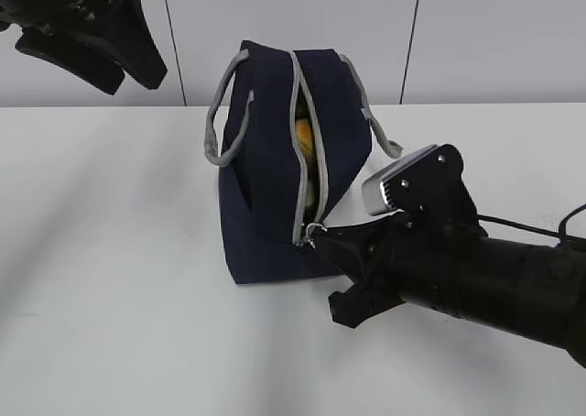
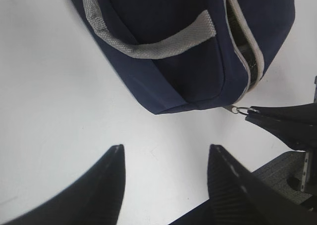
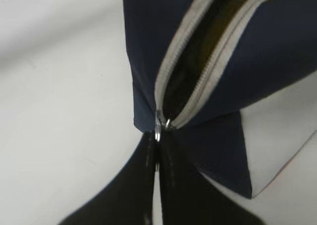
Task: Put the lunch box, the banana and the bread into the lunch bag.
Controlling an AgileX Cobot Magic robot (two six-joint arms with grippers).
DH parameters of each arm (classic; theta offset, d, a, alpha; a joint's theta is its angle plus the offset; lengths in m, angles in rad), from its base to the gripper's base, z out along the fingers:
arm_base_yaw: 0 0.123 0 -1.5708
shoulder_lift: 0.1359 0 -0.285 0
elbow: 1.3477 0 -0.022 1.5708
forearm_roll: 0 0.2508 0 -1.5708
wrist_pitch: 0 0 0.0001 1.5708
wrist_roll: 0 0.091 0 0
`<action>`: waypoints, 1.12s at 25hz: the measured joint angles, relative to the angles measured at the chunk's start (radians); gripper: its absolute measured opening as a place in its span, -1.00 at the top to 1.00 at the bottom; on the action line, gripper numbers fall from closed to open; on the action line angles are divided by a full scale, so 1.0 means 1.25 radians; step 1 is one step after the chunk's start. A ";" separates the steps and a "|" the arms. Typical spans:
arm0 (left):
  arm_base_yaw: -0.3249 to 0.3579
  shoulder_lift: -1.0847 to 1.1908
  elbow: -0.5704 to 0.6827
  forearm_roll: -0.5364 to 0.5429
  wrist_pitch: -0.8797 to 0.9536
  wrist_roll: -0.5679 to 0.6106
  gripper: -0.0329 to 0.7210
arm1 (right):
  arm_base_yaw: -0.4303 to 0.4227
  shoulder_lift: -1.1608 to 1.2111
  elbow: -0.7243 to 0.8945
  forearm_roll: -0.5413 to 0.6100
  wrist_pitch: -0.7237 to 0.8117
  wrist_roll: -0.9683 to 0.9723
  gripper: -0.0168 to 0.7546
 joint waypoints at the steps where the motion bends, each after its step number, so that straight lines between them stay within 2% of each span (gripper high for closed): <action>1: 0.000 0.000 0.000 0.000 0.000 0.000 -0.16 | 0.000 -0.014 0.000 0.000 0.005 0.000 0.96; 9: 0.000 0.000 0.000 0.000 0.000 0.000 -0.16 | 0.000 -0.061 -0.025 -0.008 0.048 0.000 0.96; 16: 0.000 0.000 0.000 0.002 0.000 0.000 -0.16 | 0.000 -0.061 -0.113 -0.027 0.099 0.001 0.96; 28: 0.000 0.000 0.000 0.016 0.000 0.000 -0.16 | 0.000 -0.055 -0.302 -0.030 0.275 0.001 0.96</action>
